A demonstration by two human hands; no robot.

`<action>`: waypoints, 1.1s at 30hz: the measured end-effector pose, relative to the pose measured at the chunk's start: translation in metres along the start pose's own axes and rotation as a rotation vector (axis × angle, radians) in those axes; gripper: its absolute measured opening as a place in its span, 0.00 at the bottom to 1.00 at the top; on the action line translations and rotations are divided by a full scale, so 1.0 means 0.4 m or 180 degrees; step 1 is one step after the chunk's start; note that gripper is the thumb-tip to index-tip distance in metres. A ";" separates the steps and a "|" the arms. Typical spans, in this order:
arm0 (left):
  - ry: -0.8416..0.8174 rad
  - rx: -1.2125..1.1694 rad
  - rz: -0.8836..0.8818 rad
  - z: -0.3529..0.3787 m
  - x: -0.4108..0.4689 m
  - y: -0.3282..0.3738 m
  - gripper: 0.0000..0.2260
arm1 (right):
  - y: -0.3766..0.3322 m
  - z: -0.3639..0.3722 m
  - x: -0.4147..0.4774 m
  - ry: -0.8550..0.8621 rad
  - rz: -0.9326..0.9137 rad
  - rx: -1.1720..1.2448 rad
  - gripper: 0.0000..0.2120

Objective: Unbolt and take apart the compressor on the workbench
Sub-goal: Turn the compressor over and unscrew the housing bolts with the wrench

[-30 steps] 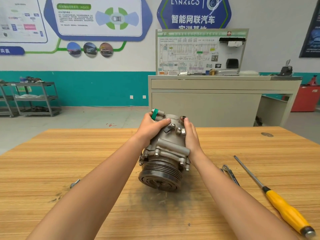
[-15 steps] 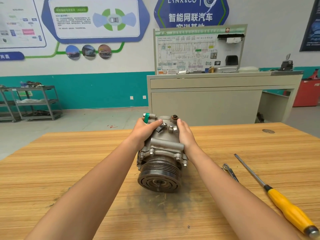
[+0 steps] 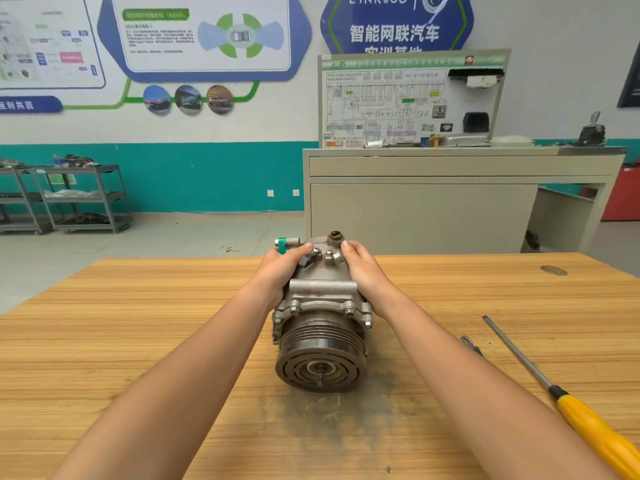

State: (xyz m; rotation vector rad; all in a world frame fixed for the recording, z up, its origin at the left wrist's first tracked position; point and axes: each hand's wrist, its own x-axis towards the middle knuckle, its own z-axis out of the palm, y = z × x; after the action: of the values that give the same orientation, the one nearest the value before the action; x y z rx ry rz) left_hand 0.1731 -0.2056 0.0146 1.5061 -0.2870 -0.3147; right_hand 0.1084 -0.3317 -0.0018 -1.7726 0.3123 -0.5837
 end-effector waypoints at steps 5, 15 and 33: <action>-0.0026 0.0056 -0.0024 -0.003 0.025 -0.006 0.24 | -0.001 -0.002 0.001 -0.0056 0.0064 -0.0055 0.19; 0.0129 0.0285 -0.0222 0.011 0.086 -0.005 0.24 | 0.003 -0.005 0.035 -0.0264 0.0329 -0.0045 0.21; 0.0246 0.0484 -0.0408 0.011 0.103 -0.004 0.37 | 0.009 -0.042 -0.033 -0.1162 0.0559 0.0790 0.25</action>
State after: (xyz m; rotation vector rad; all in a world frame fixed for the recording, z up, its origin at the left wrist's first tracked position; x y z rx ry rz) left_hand 0.2096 -0.2252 0.0127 1.6864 -0.1558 -0.3418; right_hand 0.0887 -0.3399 -0.0050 -1.5551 0.1325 -0.1585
